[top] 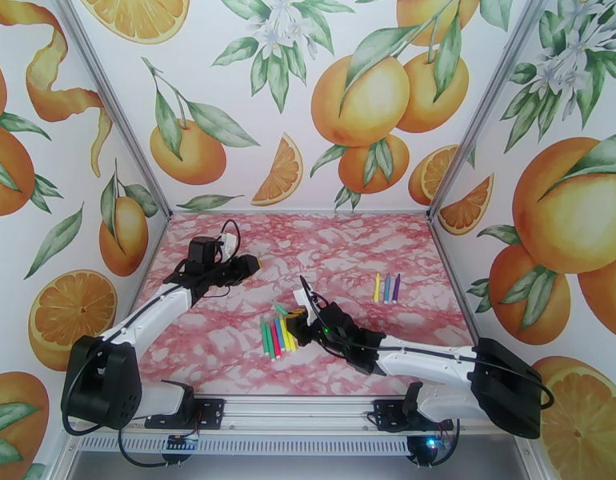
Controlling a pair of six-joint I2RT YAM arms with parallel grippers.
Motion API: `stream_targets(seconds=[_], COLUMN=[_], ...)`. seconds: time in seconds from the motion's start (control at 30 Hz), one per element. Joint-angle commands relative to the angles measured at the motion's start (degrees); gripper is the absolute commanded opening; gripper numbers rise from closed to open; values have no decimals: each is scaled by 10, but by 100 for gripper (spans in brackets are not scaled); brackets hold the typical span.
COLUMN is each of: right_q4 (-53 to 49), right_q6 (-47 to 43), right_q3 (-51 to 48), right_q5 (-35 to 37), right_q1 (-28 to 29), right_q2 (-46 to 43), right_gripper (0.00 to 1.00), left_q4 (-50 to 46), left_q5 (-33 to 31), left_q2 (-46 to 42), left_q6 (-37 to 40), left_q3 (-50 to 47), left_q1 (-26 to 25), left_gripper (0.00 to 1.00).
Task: Open the pen caps
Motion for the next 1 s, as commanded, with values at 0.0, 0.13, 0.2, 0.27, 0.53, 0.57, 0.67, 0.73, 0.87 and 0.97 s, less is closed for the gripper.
stream_targets(seconds=[0.0, 0.13, 0.2, 0.27, 0.53, 0.57, 0.67, 0.73, 0.87, 0.97], right_q4=[-8, -5, -5, -6, 0, -1, -1, 0, 4, 3], right_q6=[-8, -11, -14, -15, -18, -19, -20, -20, -21, -22], right_q3=[14, 22, 31, 39, 69, 72, 77, 77, 77, 76], right_q5=[31, 38, 36, 35, 24, 23, 23, 25, 32, 38], right_q1=[2, 2, 1, 2, 1, 1, 1, 2, 1, 2], right_q2=[-13, -11, -7, -2, 22, 25, 31, 31, 32, 34], right_gripper=[0, 0, 0, 0, 0, 0, 0, 0, 0, 0], left_q4=[-2, -3, 1, 14, 45, 48, 55, 57, 62, 64], left_q5=[-13, -19, -28, -28, -31, -31, -31, -30, -29, -30], left_q2=[-34, -57, -64, -65, -40, -38, -34, -34, -37, -38], left_q6=[8, 3, -6, -15, -35, -37, -43, -46, -50, -54], left_q3=[-27, -46, -54, -60, -53, -51, -45, -43, -43, -43], left_q1=[-15, -43, -59, -71, -114, -118, -124, -128, -132, -132], left_gripper=[57, 60, 61, 60, 52, 51, 45, 44, 37, 31])
